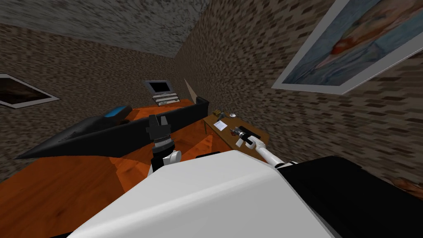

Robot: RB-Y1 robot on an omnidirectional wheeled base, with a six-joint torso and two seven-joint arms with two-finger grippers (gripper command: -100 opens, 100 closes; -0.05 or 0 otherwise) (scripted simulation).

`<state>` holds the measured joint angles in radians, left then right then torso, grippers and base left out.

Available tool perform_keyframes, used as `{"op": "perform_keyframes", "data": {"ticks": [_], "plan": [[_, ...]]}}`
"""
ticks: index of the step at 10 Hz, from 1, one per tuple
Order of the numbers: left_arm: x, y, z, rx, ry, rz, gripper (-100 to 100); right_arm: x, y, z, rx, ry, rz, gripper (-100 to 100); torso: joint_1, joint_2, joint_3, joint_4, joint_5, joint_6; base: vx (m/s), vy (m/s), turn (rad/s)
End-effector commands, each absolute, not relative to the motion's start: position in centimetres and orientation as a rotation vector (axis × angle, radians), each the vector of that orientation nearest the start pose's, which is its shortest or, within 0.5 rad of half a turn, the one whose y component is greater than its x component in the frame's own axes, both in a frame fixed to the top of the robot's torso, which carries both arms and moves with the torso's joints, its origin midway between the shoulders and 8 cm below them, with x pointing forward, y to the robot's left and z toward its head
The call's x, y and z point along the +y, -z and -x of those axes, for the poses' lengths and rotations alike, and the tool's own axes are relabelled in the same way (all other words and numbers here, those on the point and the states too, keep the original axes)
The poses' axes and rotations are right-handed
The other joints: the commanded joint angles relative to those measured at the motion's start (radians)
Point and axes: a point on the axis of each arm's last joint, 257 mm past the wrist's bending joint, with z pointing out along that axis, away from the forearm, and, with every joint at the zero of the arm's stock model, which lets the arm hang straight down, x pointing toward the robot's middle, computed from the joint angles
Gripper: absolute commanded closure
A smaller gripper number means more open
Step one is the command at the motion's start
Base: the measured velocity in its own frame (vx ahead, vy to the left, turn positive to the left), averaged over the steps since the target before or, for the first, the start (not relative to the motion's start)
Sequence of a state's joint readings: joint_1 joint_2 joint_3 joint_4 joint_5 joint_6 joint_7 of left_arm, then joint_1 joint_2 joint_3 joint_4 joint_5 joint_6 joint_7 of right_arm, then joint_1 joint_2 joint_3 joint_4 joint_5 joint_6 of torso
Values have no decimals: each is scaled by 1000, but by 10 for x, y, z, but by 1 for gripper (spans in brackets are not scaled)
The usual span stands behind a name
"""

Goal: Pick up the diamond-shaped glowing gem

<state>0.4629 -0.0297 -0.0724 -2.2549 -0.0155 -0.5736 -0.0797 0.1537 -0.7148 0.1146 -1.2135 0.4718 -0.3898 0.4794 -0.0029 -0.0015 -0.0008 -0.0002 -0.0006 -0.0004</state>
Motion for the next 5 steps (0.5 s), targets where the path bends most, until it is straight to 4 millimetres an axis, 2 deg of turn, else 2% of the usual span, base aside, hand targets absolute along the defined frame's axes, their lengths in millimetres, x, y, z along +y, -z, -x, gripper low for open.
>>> {"op": "perform_keyframes", "data": {"ticks": [1, 3, 4, 5], "plan": [[251, -39, -341, 557, 1321, 583, 0, -440, 382, -422, 1976, -34, 245, -100, 0, 0, 0, 0, 0, 0, 7, -71, 319], [251, -39, -341, 557, 1321, 583, 0, -456, 413, -405, 2059, 42, 333, -100, -1, 0, 0, 0, 0, 1, 12, -61, 218], [251, -39, -341, 557, 1321, 583, 0, -457, 414, -405, 2061, 43, 332, -100, -1, 0, 0, 0, 0, 1, 5, -43, 48], [251, -39, -341, 557, 1321, 583, 0, -462, 425, -398, 2092, 74, 378, -100, 0, 0, 0, 0, 0, 1, 4, -34, 123]]}}
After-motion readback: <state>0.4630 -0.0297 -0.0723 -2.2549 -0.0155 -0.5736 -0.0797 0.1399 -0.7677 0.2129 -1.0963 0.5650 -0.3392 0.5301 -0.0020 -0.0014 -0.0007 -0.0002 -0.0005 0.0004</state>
